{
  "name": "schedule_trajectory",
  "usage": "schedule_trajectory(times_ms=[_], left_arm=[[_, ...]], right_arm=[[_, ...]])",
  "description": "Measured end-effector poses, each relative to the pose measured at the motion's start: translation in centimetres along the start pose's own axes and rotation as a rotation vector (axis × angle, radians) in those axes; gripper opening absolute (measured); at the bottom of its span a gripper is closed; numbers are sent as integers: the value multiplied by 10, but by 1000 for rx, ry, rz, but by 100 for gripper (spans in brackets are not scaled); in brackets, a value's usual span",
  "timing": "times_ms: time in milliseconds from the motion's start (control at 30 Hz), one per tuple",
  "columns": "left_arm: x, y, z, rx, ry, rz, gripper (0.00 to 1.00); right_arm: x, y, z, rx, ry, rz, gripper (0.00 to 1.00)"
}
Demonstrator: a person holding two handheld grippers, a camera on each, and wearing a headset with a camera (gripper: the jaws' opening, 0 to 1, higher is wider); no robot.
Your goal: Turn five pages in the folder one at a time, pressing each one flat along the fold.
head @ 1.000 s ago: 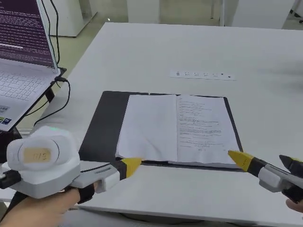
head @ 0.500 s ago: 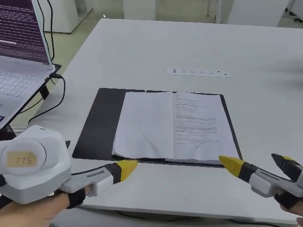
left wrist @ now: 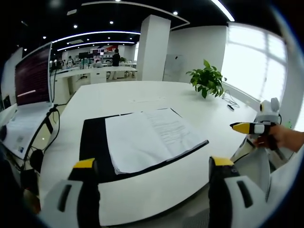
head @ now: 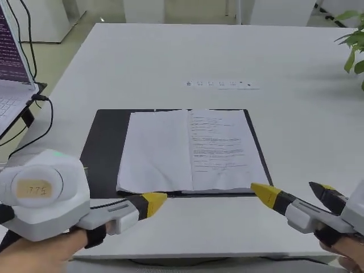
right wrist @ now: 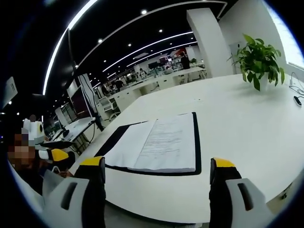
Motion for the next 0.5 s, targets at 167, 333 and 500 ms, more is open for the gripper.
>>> schedule_trajectory(times_ms=[167, 333, 500], left_arm=[[9, 13, -1, -27, 34, -15, 94], [16, 29, -1, -58, 71, -51, 90], [28, 51, 6, -67, 97, -93, 85]], right_arm=[[0, -3, -1, 14, 38, -6, 89], [0, -7, -3, 22, 53, -12, 88], [0, -11, -5, 30, 54, -18, 87]])
Point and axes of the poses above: the centre of the closed fingertips' face, and the gripper's own axes: y roughly forward along the fingers, x roughly to its right, z roughly out of its top, the point moved 6 cm from there along -y, roughly backward along the fingers, and after that the axes turned 6 degrees about -y, right-handed, at the moved point
